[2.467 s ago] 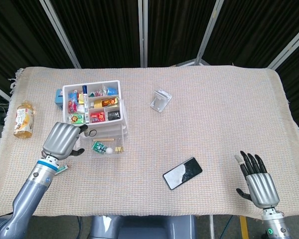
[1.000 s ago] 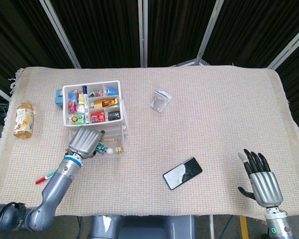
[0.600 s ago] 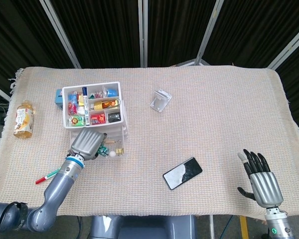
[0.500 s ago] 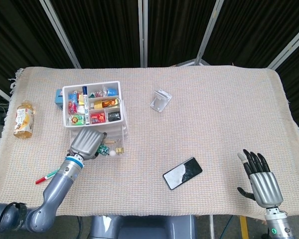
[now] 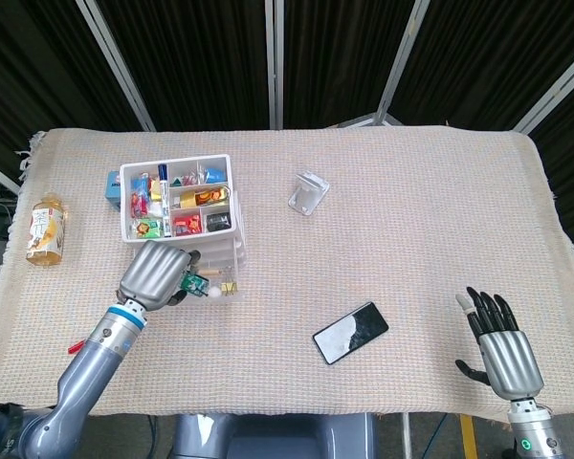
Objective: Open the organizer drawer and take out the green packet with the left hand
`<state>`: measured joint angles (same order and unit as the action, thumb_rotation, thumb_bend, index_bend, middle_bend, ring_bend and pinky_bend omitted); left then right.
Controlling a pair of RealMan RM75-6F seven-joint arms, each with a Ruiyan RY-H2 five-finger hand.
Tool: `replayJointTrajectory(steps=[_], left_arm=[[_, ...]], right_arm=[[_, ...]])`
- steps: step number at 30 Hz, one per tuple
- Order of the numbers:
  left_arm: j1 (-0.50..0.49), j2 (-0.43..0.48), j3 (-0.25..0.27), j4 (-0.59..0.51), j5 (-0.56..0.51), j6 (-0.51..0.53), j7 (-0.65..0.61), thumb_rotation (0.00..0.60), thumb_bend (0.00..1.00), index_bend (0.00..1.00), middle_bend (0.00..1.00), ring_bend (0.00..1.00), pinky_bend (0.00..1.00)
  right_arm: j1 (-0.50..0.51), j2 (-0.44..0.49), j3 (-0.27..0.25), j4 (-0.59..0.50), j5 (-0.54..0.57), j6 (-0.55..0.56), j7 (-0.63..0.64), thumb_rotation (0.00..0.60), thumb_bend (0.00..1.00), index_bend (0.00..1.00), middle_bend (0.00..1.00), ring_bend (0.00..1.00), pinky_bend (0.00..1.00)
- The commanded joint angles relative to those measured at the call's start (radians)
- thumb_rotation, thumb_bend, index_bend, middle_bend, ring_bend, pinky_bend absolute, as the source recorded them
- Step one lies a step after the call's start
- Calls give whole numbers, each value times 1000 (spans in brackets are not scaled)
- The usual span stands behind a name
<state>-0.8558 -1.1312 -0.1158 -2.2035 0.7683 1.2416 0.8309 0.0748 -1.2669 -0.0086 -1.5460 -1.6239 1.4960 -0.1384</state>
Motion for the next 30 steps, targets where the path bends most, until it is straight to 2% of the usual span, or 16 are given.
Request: replayJointTrajectory(steps=[1, 10, 14, 19, 25, 30], left_arm=[[37, 44, 19, -26, 66, 15, -47, 600, 259, 544, 1000, 966, 795], [148, 136, 84, -9, 247, 32, -196, 600, 260, 544, 1000, 966, 795], [222, 186, 126, 35, 384, 48, -310, 600, 260, 545, 1000, 966, 795], [293, 218, 166, 111, 487, 68, -405, 600, 260, 551, 1000, 966, 795], [356, 217, 178, 244, 528, 67, -552, 600, 260, 547, 1000, 966, 793], [382, 151, 167, 390, 513, 42, -624, 600, 260, 527, 1000, 965, 782]], right_arm=[[-1, 1, -1, -1, -2, 2, 0, 600, 0, 0, 0, 0, 0], [-1, -4, -2, 0, -2, 0, -10, 600, 0, 0, 0, 0, 0], [-1, -5, 1, -1, 1, 0, -14, 600, 0, 0, 0, 0, 0], [-1, -5, 1, -4, 1, 0, -18, 600, 0, 0, 0, 0, 0], [-1, -7, -2, -4, -5, 1, -23, 600, 0, 0, 0, 0, 0], [-1, -12, -2, -2, -5, -2, -30, 600, 0, 0, 0, 0, 0]])
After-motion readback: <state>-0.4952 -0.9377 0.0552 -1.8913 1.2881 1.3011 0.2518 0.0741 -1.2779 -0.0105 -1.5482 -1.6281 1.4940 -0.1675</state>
